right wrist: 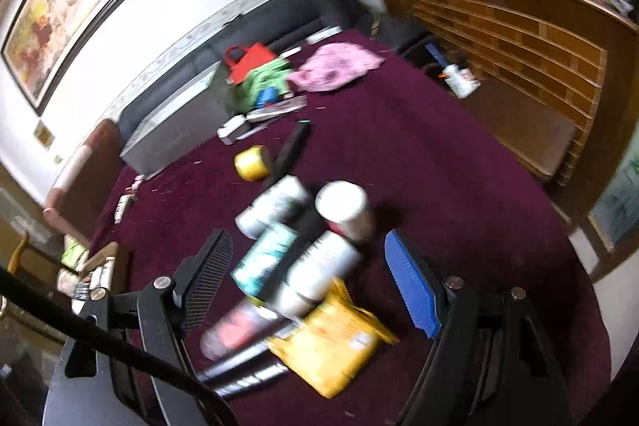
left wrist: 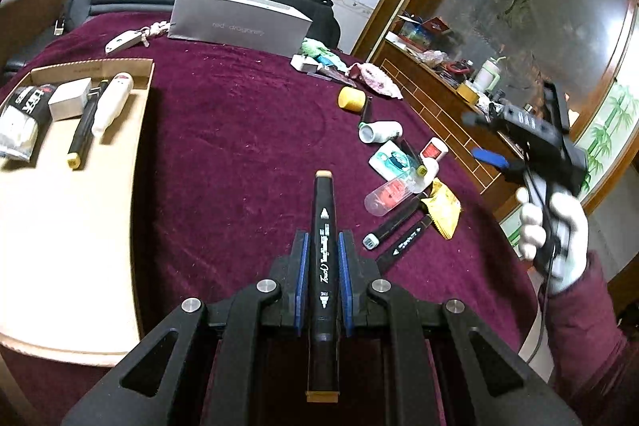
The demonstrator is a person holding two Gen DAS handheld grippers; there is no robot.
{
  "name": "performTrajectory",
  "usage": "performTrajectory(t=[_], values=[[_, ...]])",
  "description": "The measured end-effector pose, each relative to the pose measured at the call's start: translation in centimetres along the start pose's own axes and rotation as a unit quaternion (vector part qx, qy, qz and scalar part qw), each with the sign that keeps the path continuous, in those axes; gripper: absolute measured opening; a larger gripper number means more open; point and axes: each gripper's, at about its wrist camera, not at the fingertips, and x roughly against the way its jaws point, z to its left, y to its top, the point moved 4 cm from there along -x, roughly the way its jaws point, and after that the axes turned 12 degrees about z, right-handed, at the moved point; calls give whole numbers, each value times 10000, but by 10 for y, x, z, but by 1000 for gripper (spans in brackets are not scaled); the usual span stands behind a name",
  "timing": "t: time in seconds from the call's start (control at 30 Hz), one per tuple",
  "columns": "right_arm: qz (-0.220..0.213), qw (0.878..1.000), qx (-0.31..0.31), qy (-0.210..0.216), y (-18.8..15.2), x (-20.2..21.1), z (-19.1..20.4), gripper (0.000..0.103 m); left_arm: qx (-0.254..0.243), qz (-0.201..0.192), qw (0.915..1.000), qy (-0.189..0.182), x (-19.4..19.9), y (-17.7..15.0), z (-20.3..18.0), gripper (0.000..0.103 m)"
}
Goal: Organize objects
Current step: 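Lift the marker with the left tool while the right tool grasps the large white bottle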
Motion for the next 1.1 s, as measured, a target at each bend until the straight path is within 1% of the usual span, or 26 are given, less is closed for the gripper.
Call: performTrajectory(t=[0.1,0.13,0.17,0.23,0.33,0.37,0.47,0.53,0.6,0.67,0.7,0.73,0.77,0.87,0.93,0.97,1.03,1.1], values=[[526,9968,-101,598,13,-28,21,79,10,-31,10000,-28,1,-2,1,11],[798,9940,-154,729,17,-43,28,79,-6,-43,10000,-22,1,-2,1,11],[955,9924,-211,748,19,-54,31,79,-32,-46,10000,-16,0,-2,1,11],[1153,9917,-280,490,25,-79,37,79,-64,-26,10000,60,-2,-4,1,11],[1240,9921,-209,35,37,-108,46,79,-199,84,9993,304,-10,-5,-1,11],[1299,9912,-148,-184,39,-116,48,79,-250,110,9989,384,-13,-6,-3,11],[1488,9853,-180,-821,45,-132,49,79,-419,187,9982,381,-19,-6,-10,12],[1585,9819,-176,-1020,47,-140,49,77,-466,222,9978,409,-22,-7,-12,12],[1698,9787,-165,-1144,47,-149,50,68,-405,275,9979,423,-25,-9,-9,12],[1809,9763,-250,-1158,47,-159,49,43,-305,346,9978,484,-28,-10,-5,12],[1823,9758,-329,-1164,48,-162,46,42,-274,377,9976,518,-29,-11,-3,12],[1697,9780,-327,-1170,50,-161,46,37,-248,409,9974,547,-29,-12,-1,13],[1702,9775,-291,-1213,50,-162,45,34,-224,449,9970,591,-30,-14,0,13],[1650,9796,-231,-1122,45,-158,43,33,-262,491,9958,723,-33,-15,-1,14],[1718,9810,-255,-868,40,-154,42,33,-327,566,9940,879,-39,-15,-2,15],[1776,9814,-287,-669,35,-150,42,33,-383,631,9926,961,-43,-15,-5,20],[1816,9821,-264,-423,27,-142,43,33,-513,798,9889,1147,-52,-14,-9,28],[1803,9834,-132,-174,17,-131,50,33,-765,924,9825,1423,-59,-13,-19,38]])
